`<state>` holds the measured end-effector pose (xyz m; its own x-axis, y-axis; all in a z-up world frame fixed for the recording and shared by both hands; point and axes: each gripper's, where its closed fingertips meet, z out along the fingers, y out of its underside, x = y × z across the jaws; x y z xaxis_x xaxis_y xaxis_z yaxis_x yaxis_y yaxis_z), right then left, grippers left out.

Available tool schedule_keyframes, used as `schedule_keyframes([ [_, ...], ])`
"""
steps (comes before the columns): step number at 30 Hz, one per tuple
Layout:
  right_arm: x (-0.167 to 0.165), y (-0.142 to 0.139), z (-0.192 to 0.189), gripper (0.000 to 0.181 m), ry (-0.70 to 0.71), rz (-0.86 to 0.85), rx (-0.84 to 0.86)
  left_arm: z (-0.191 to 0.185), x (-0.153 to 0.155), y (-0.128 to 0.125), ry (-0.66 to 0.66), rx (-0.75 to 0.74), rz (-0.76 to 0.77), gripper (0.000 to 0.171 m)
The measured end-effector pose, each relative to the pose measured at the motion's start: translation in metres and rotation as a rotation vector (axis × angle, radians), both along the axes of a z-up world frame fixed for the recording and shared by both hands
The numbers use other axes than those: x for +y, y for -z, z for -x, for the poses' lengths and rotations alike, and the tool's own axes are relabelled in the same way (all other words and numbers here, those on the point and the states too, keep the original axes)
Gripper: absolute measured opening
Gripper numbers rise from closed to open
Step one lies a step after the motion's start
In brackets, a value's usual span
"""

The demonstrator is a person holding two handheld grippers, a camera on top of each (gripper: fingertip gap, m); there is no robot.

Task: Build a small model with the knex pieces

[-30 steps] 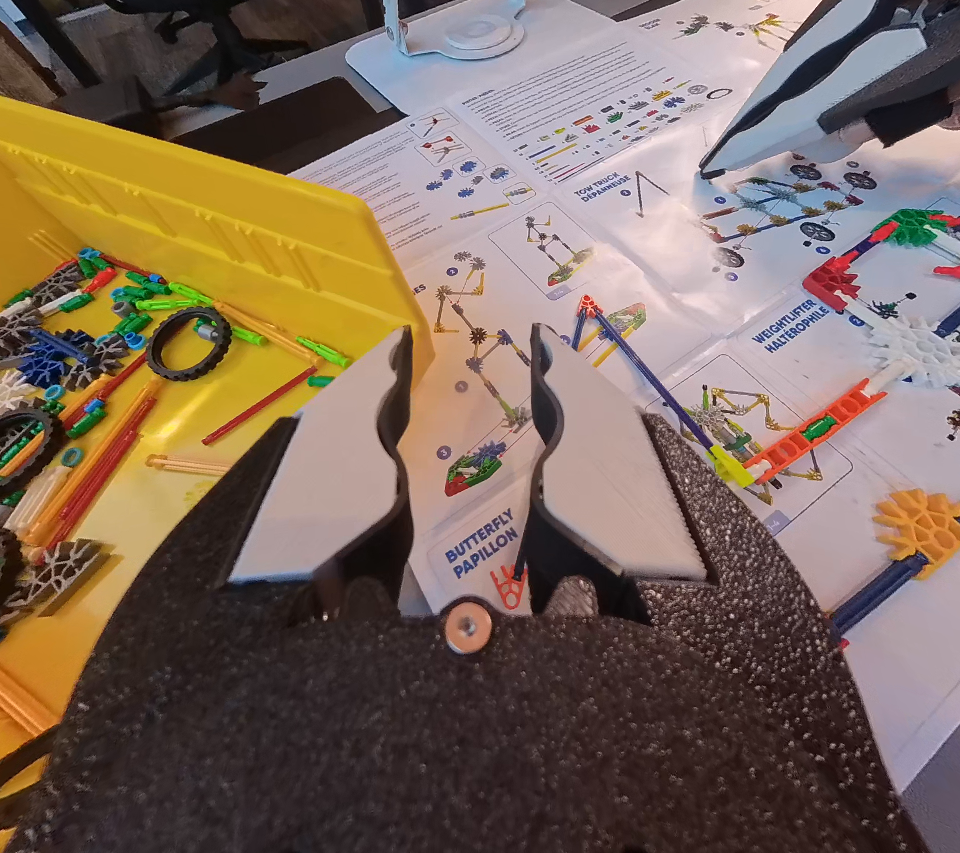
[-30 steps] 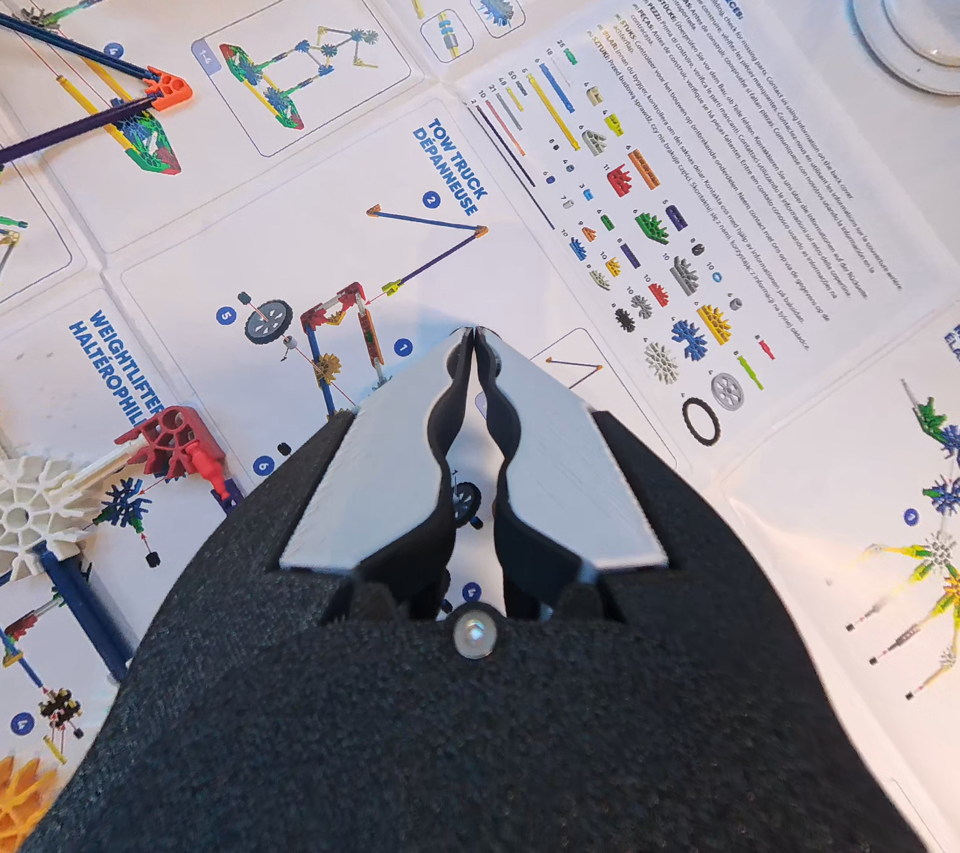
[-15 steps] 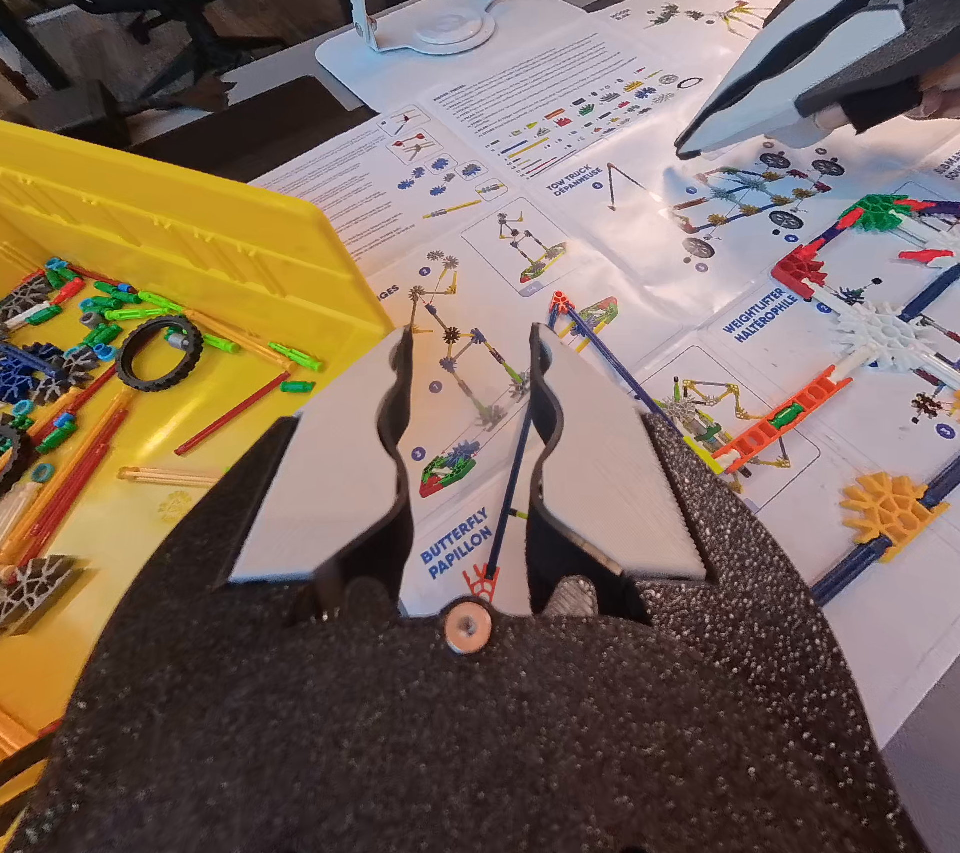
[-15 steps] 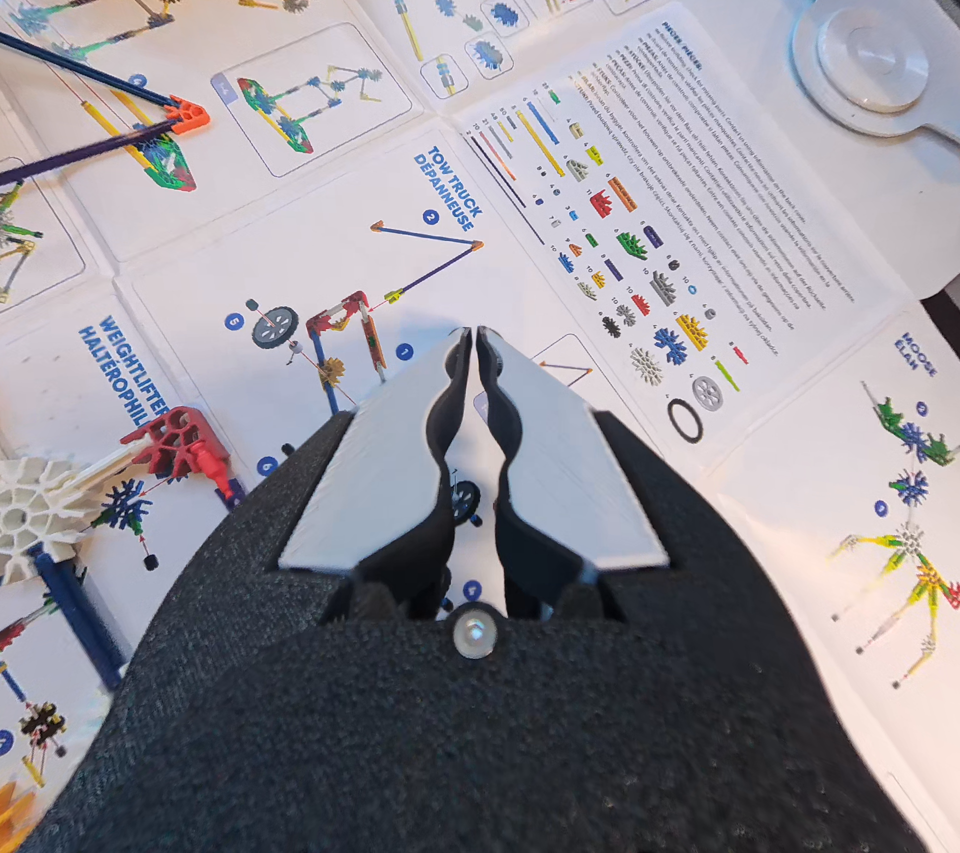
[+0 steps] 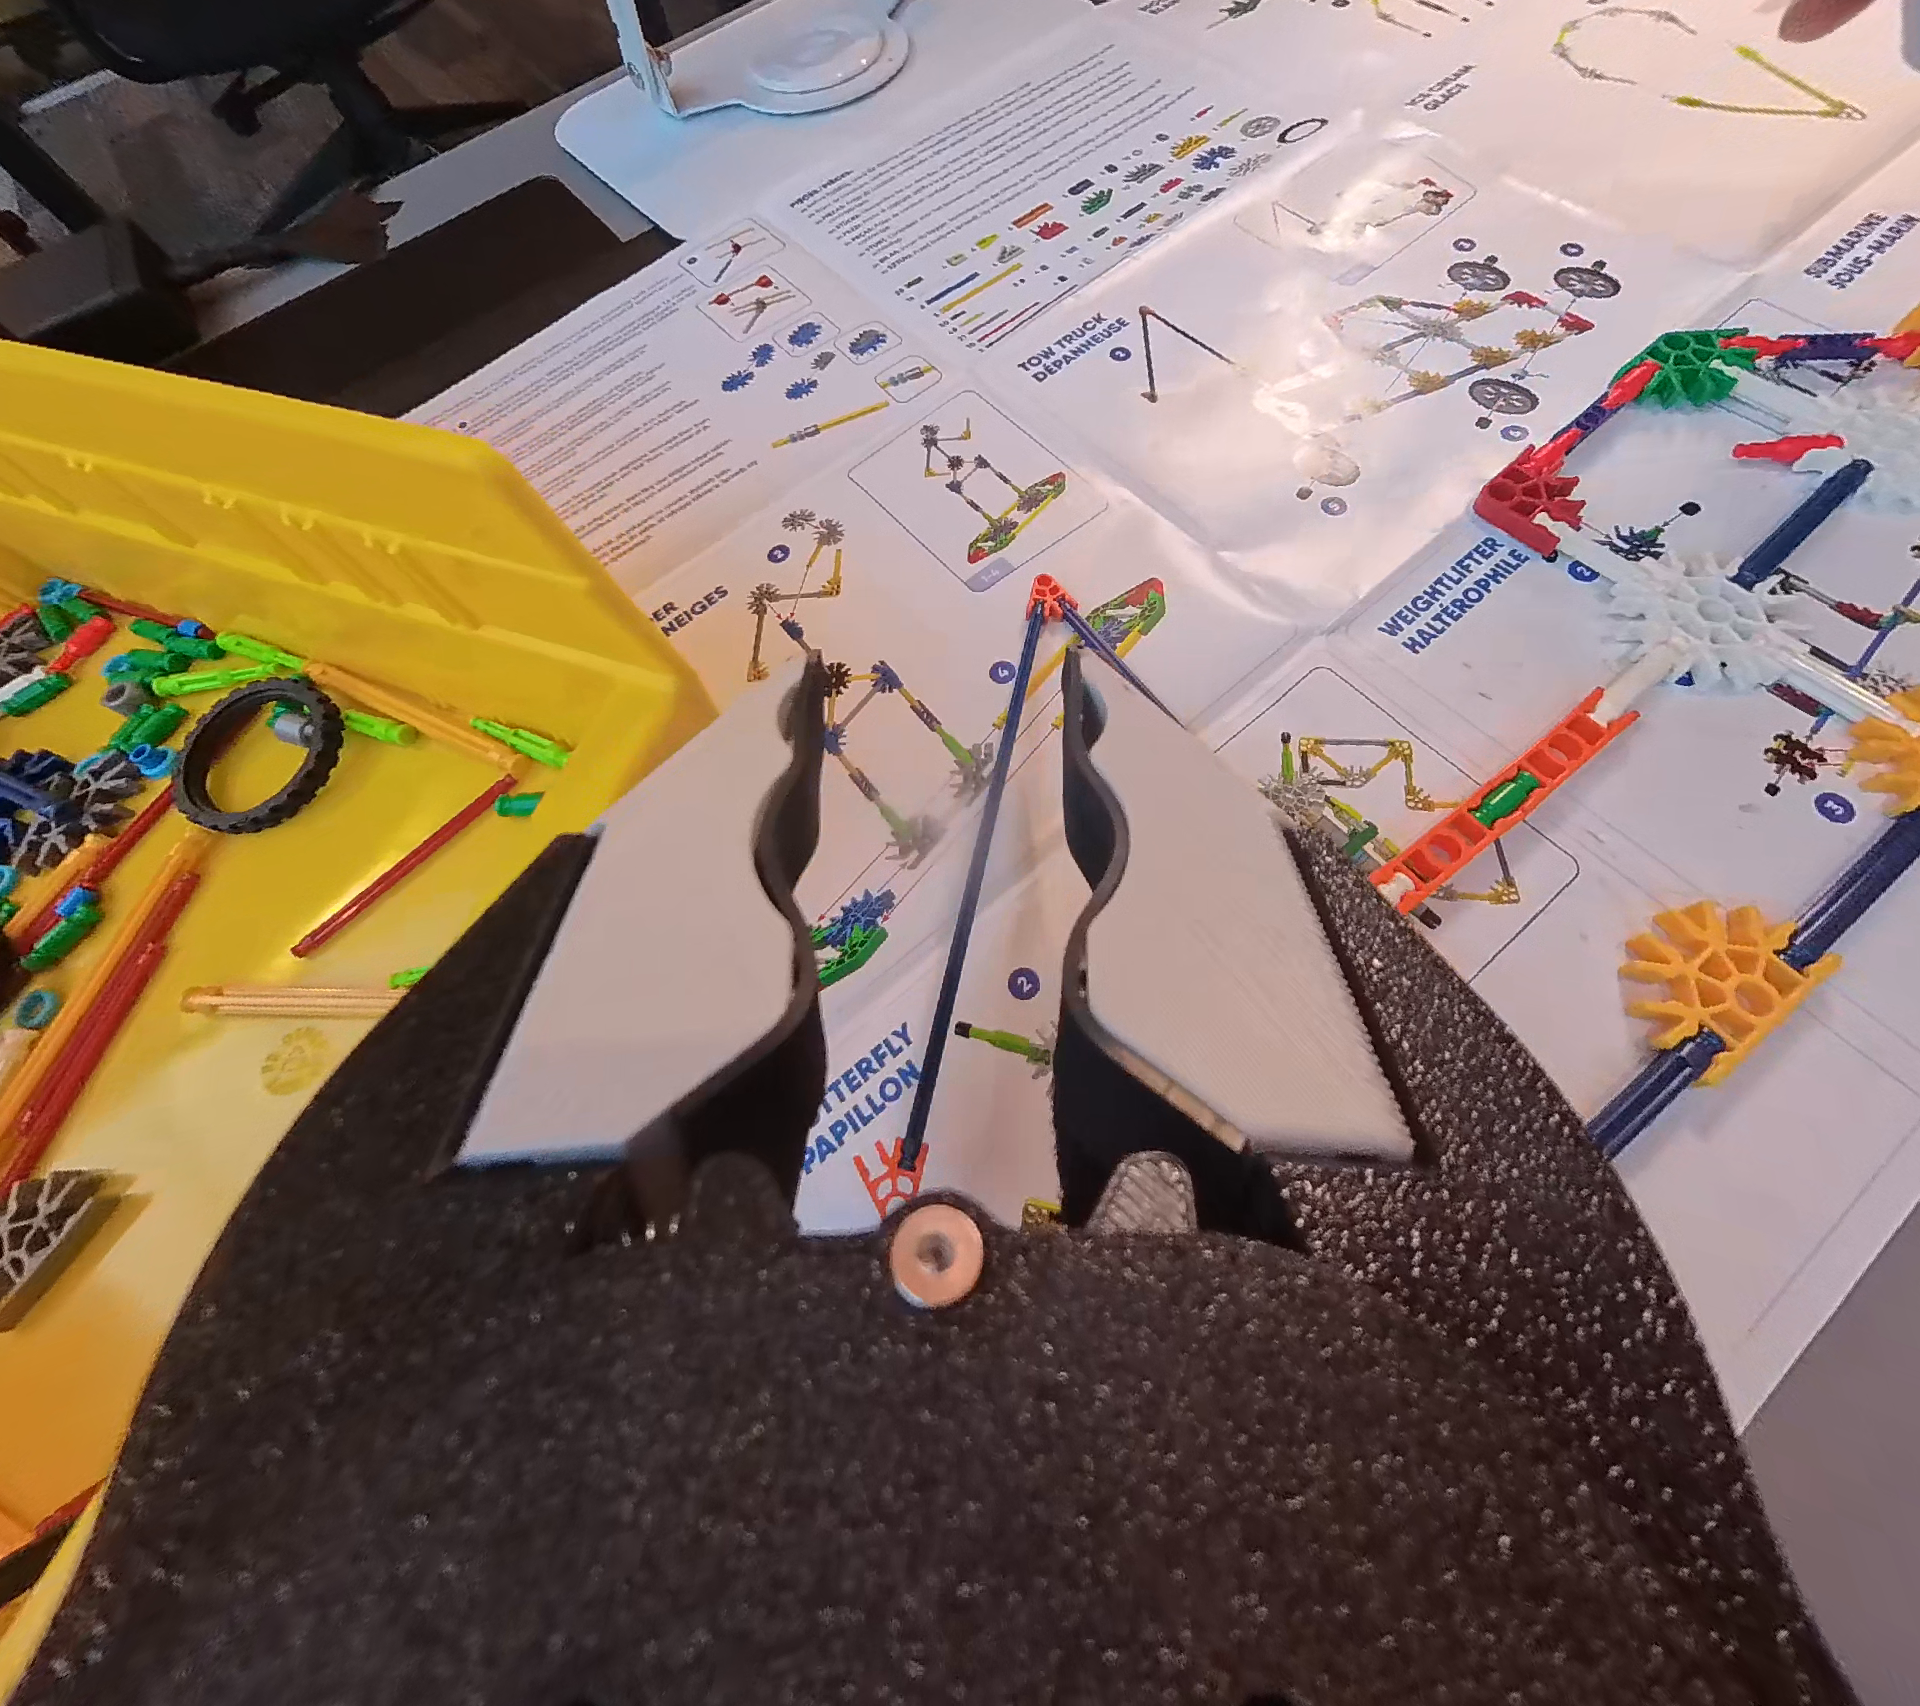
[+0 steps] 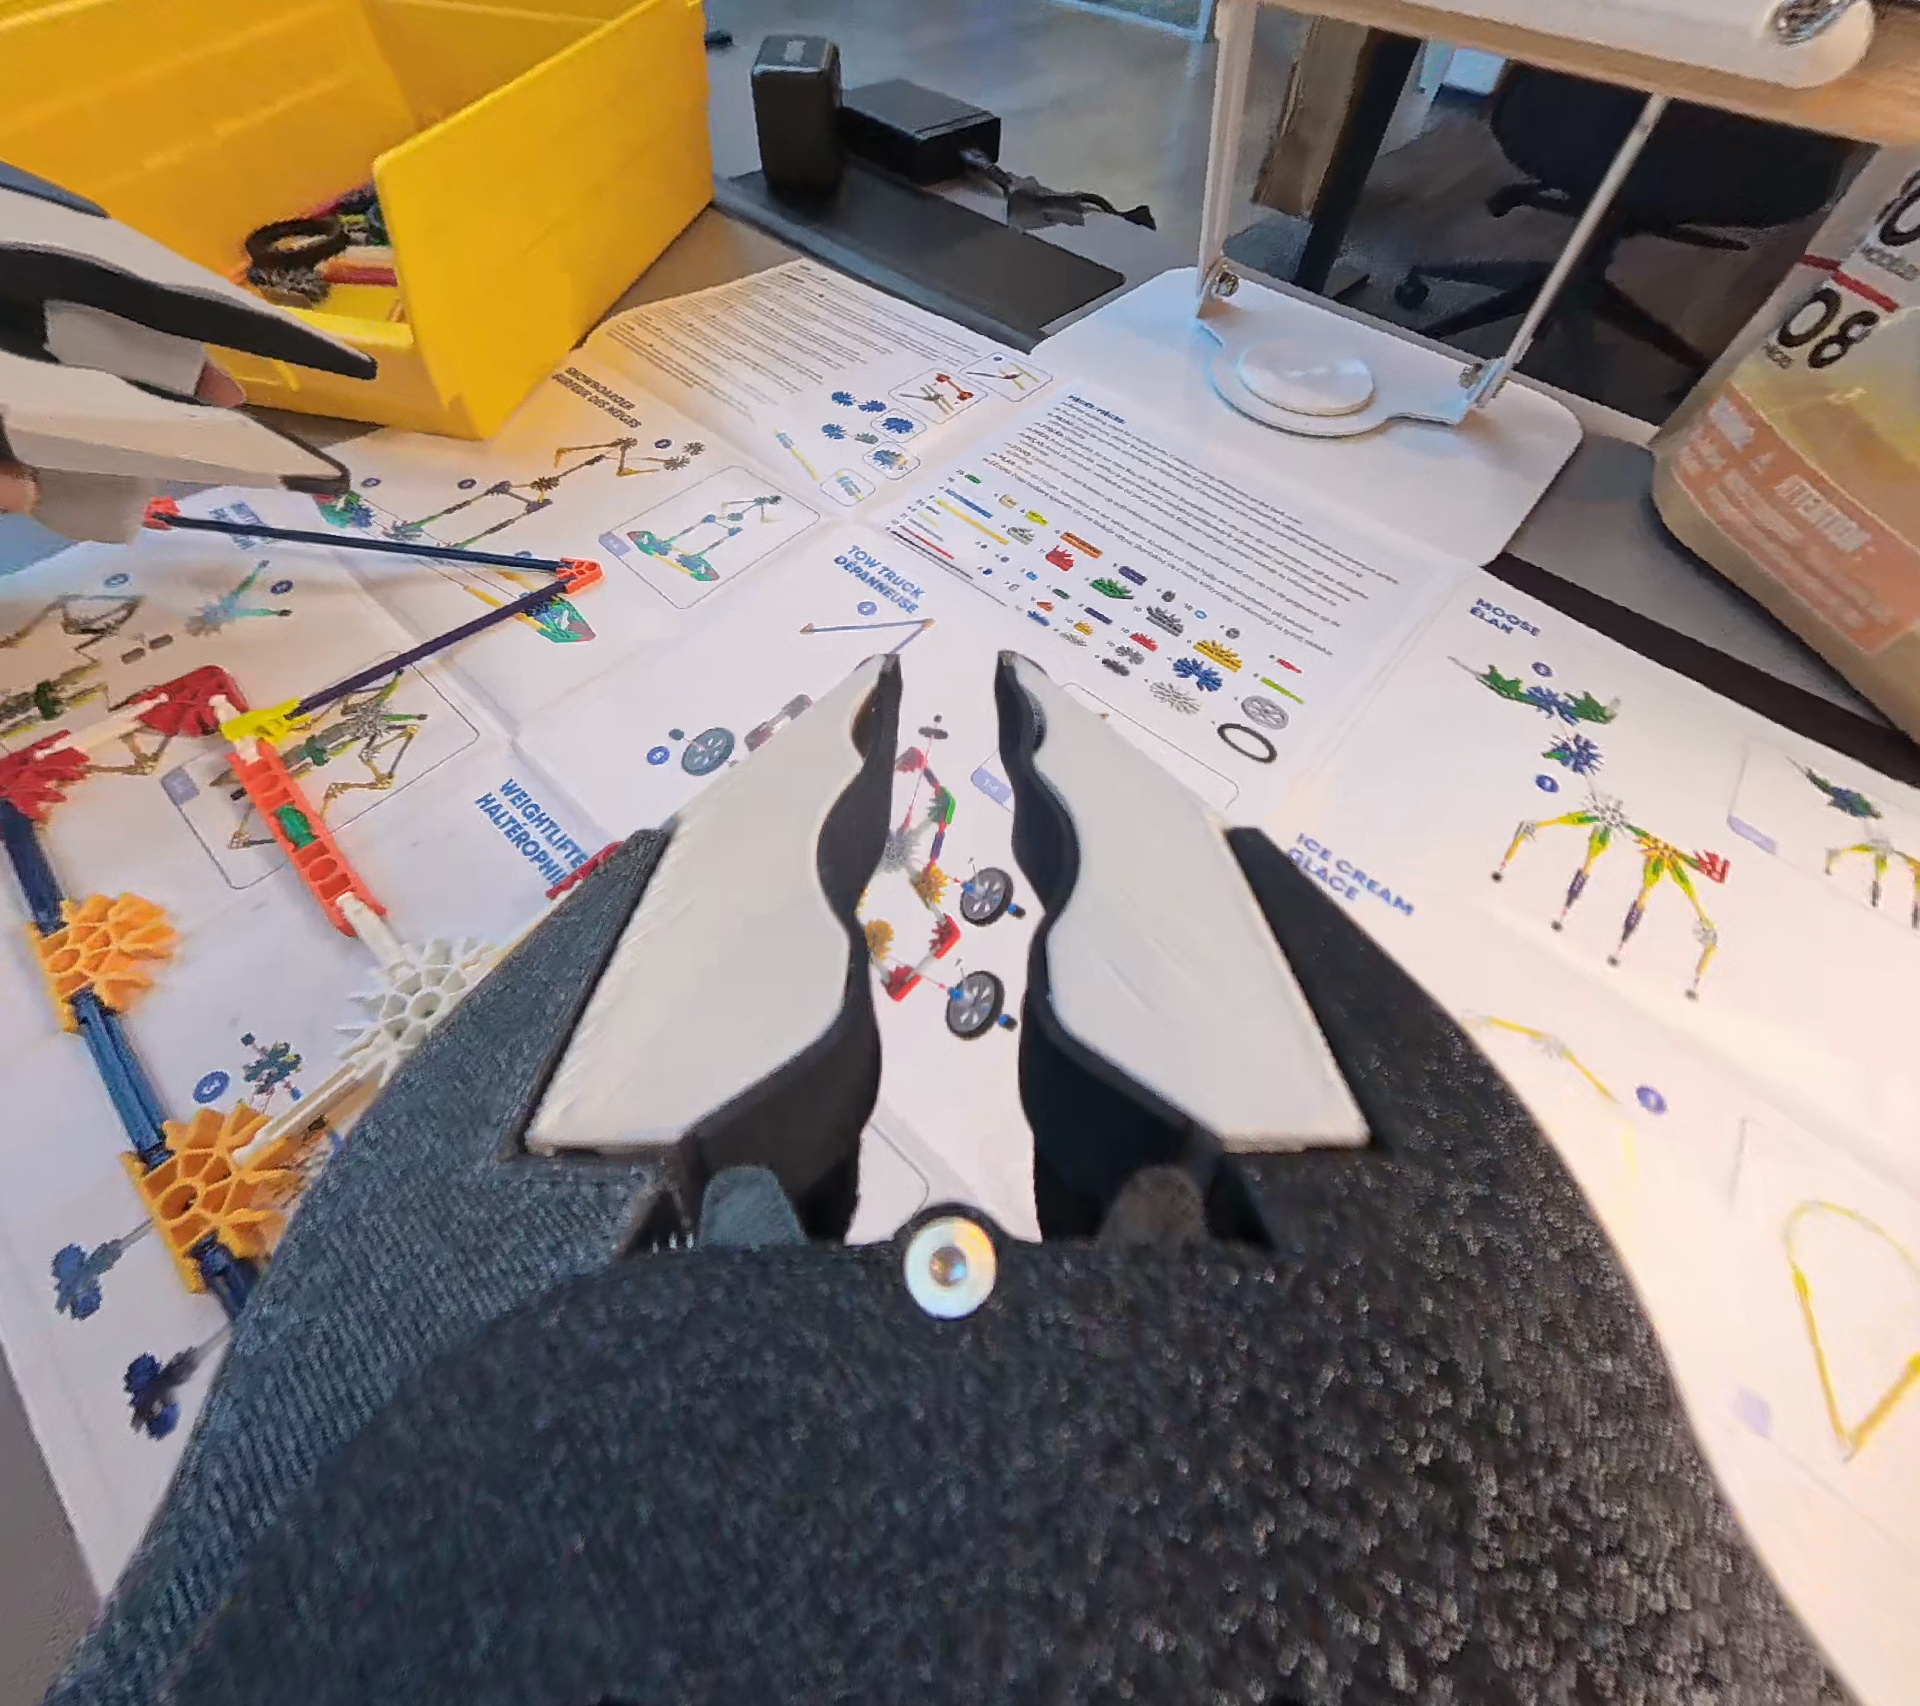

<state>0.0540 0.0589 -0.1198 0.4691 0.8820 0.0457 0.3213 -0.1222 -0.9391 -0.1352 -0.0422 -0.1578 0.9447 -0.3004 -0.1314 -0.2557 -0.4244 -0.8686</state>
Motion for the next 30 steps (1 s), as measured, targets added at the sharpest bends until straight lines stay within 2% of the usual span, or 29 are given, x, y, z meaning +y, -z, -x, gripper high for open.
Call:
schedule_keyframes([
  [9, -0.001, 0.006, -0.014, 0.018, 0.036, 0.032, 0.080, -0.002, 0.000, 0.003, 0.009, 0.000, 0.008, 0.043],
  [16, -0.002, 0.012, -0.011, 0.018, 0.021, -0.044, 0.026, -0.006, -0.002, 0.003, 0.039, 0.018, 0.006, 0.039],
  [30, 0.004, 0.012, -0.020, 0.018, 0.027, -0.044, 0.036, 0.001, 0.002, 0.011, 0.019, 0.001, 0.016, 0.038],
])
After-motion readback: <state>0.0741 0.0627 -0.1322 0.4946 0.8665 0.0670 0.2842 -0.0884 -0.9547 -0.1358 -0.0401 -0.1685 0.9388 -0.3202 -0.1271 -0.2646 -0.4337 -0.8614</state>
